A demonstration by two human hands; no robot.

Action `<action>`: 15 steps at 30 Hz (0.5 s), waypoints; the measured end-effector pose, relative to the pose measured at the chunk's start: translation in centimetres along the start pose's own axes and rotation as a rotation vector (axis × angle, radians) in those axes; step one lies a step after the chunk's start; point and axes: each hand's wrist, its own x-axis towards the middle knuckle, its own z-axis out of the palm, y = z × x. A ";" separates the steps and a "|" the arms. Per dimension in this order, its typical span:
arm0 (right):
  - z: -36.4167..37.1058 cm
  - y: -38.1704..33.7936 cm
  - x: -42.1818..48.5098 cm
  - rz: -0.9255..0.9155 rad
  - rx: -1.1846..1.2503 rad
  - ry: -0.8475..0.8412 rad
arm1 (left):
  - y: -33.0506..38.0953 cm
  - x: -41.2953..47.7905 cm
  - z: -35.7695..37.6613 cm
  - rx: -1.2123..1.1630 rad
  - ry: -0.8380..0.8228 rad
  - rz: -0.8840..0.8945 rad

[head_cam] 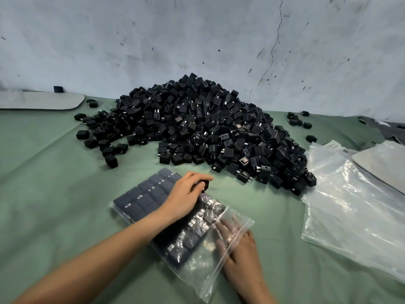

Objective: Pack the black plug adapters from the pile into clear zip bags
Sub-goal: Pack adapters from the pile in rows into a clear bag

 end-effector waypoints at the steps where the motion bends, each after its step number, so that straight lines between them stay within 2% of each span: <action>1: -0.2 0.1 -0.3 -0.001 0.046 0.046 | 0.4 -0.7 -0.2 -0.102 -0.007 -0.052; 3: -0.7 0.3 -1.0 0.008 0.142 0.217 | 1.1 -2.3 -0.5 -0.294 -0.056 -0.135; 5: -1.7 0.2 -1.7 0.098 0.246 0.445 | 1.9 -4.1 -0.7 -0.472 -0.117 -0.197; 8: -4.0 -0.9 -1.8 0.116 0.443 0.586 | 3.1 -6.0 -0.5 -0.856 -0.152 -0.338; 9: -4.6 -1.7 -1.6 0.071 0.491 0.592 | 3.5 -6.5 -0.3 -0.912 -0.150 -0.346; 10: -5.3 -2.6 -1.4 0.019 0.540 0.576 | 3.9 -6.9 0.0 -0.871 -0.145 -0.302; 13: -5.9 -4.9 -0.8 -0.071 0.696 0.393 | 5.2 -7.7 1.1 -0.611 -0.097 -0.142; 15: -5.7 -5.4 -0.5 -0.111 0.723 0.315 | 5.7 -7.8 1.8 -0.636 -0.006 -0.159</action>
